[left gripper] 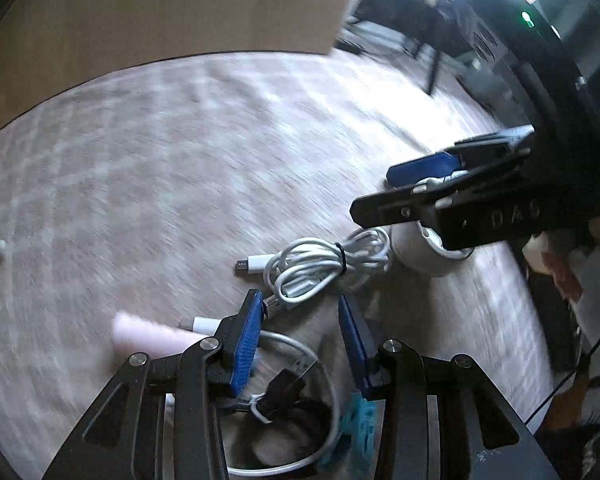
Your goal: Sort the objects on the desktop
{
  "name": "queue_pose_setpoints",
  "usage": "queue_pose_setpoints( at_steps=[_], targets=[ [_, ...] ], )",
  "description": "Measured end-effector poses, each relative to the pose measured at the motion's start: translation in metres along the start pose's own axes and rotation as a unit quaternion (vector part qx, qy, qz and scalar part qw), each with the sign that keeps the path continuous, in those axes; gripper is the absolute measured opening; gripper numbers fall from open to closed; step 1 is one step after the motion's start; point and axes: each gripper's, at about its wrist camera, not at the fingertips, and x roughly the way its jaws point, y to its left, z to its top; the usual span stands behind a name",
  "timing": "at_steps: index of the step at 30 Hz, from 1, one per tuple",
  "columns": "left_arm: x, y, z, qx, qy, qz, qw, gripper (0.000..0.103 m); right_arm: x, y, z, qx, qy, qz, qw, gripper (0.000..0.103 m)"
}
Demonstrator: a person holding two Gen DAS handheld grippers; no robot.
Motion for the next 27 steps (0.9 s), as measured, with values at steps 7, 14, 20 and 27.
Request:
queue_pose_setpoints(
  at_steps=[7,14,20,27],
  targets=[
    [-0.015,-0.016,-0.007,0.021,0.001,0.041,0.9989,0.042,0.002,0.005,-0.023,0.034,0.028,0.055,0.998,0.057],
    [-0.041,-0.039,-0.020,0.024,-0.031,0.021,0.9990,0.045,-0.034,0.000,-0.051,0.050,-0.017,0.085,0.995,0.057],
    [-0.028,-0.065,-0.018,0.025,-0.030,-0.013,0.9991,0.050,-0.031,-0.007,-0.053,0.064,-0.025,0.071,0.995,0.053],
    [-0.016,-0.088,-0.019,0.017,-0.020,-0.031,0.9992,0.055,-0.042,-0.028,-0.051,0.041,-0.031,0.084,0.995,0.050]
  ],
)
